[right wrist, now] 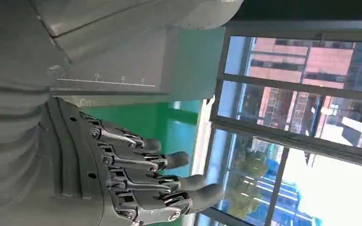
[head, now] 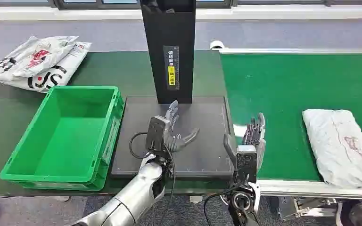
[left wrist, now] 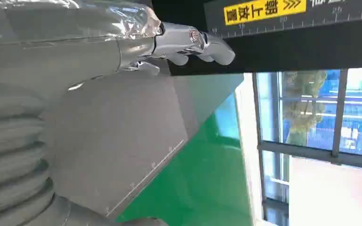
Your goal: Moved the parcel from conveyor to table for the left to box.
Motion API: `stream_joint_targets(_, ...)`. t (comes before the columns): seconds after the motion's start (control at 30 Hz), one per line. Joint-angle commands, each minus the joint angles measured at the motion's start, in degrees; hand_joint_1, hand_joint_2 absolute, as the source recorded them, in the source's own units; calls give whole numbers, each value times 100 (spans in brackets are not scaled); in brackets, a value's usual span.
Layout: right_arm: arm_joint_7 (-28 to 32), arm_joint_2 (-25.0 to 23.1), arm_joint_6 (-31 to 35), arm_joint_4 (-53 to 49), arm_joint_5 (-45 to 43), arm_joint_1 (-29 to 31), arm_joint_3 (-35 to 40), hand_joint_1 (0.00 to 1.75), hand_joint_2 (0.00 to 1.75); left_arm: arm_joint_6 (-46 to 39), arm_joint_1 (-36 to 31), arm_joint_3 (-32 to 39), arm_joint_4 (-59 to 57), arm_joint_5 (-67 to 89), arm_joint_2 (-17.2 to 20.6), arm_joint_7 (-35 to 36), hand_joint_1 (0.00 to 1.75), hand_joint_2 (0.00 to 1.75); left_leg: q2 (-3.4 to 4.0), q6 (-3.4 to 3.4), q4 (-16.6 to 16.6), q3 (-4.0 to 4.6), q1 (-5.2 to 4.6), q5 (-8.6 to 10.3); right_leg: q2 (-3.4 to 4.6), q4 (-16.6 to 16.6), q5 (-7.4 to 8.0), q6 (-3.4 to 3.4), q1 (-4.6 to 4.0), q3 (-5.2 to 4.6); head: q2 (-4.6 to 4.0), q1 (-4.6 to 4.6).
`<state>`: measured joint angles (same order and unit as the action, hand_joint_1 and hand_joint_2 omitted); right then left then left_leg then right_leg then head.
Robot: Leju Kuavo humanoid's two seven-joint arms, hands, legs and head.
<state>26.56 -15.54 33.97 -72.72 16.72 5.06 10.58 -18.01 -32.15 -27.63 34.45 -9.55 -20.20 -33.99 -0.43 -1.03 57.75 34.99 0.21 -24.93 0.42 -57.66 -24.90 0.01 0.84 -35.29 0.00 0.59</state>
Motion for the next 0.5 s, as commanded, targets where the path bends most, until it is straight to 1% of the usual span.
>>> stream_joint_targets(0.03,59,124,-36,278,-83,124,-242,0,175,-5,-230,-644,-334,-93,20,52,0,175,-7,4,-12,-28,5,-5,-15,20,-5,-1,-7,36,-2,0)
stream_joint_targets(0.07,59,124,-36,278,-83,124,-242,0,175,-5,-230,-644,-334,-93,20,52,0,175,-7,3,-7,-16,3,-3,-13,12,-4,-1,-5,22,-2,0)
stream_joint_targets(0.13,59,124,-36,278,-83,124,-242,0,175,-5,-230,-644,-334,-93,20,52,0,175,-8,4,-11,-25,6,-4,-16,19,-5,-1,-8,33,0,0)
stream_joint_targets(0.17,59,124,-36,278,-83,124,-242,0,175,-5,-230,-644,-334,-93,20,52,0,175,-4,2,-5,-13,2,-2,-10,9,-3,0,-3,17,-2,0)
stream_joint_targets(0.2,59,124,-36,278,-83,124,-242,0,175,-5,-230,-644,-334,-93,20,52,0,175,-7,2,-7,-16,3,-2,-13,13,-3,0,-4,22,0,0)
stream_joint_targets(0.23,65,112,-38,324,-95,142,-273,0,175,8,-256,-648,-387,-105,20,60,0,175,-8,4,-10,-24,6,-3,-17,19,-4,-1,-8,33,0,0)
stream_joint_targets(0.27,75,107,-47,373,-104,167,-309,0,175,13,-279,-636,-439,-131,20,67,0,175,-5,2,-4,-11,3,-2,-10,8,-3,0,-4,15,-2,0)
stream_joint_targets(0.3,86,102,-57,440,-115,204,-337,0,175,33,-304,-595,-500,-159,20,73,0,175,-7,3,-8,-21,5,-3,-14,15,-4,0,-7,28,0,0)
stream_joint_targets(0.37,106,84,-74,565,-124,274,-374,0,175,53,-344,-524,-597,-161,20,50,0,175,-4,2,-3,-9,2,-1,-9,7,-2,0,-3,13,0,0)
stream_joint_targets(0.43,172,18,-86,744,-121,355,-418,0,175,134,-382,-449,-779,46,39,74,0,175,-3,3,-11,-25,5,-2,-12,19,-2,-1,-7,31,0,0)
stream_joint_targets(0.5,237,-26,-83,843,-103,341,-400,0,175,181,-310,-431,-837,282,119,52,0,175,5,1,-7,-16,2,-2,0,10,0,-1,-4,17,0,0)
